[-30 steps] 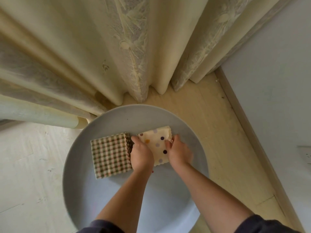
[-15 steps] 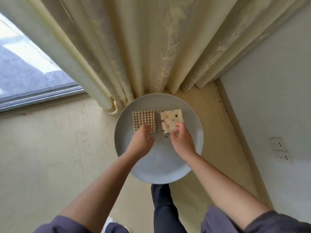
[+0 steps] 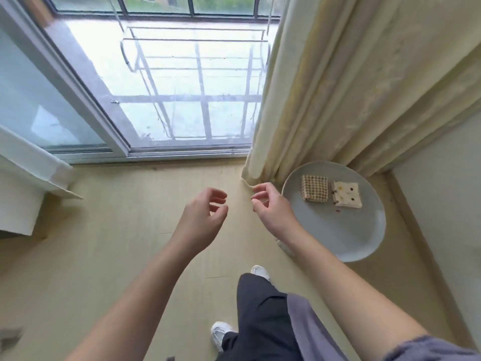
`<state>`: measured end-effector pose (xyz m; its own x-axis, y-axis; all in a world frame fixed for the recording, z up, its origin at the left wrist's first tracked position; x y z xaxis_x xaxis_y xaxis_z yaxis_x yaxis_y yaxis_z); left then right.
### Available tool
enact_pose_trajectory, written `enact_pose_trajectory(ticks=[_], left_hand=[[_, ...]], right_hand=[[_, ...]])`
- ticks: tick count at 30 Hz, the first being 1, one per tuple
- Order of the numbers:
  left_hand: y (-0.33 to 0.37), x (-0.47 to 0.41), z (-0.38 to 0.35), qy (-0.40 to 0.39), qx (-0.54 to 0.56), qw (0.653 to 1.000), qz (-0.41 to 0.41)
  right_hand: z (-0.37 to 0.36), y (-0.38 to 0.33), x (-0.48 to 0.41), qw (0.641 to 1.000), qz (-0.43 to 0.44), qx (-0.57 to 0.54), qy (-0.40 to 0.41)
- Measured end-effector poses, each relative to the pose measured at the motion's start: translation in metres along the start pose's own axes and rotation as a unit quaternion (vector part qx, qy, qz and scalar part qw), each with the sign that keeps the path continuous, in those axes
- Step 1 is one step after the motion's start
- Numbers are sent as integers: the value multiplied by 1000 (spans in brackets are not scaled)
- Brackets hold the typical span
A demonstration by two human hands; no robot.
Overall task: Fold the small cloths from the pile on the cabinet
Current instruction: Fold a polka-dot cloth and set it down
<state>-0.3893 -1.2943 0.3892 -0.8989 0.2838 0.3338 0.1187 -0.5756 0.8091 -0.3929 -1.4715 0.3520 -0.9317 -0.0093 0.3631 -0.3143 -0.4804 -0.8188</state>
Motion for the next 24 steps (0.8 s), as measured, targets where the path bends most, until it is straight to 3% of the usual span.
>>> enact_pose_trajectory(ticks=[7, 16, 24], left_hand=[[-86, 19, 147, 82, 23, 996, -14], [-250, 25, 386, 161, 47, 980, 108], [-384, 32, 576, 255, 123, 947, 149]], right_hand=[[-138, -104, -57, 996, 53, 41, -62], [-362, -272, -174, 975, 97, 99, -174], [-559, -412, -240, 950, 141, 141, -241]])
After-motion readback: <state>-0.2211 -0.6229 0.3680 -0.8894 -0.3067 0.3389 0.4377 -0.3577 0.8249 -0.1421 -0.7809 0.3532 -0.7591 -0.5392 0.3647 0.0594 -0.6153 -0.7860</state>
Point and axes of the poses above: each hand's wrist, its own x-axis away from the middle knuckle, its own z-axis out of the back of the hand, y = z × x, the point moved 2 cm from there along -x, towards the middle knuckle, and after that the axes turned 9 degrees about -y, right-handed, at the moved point
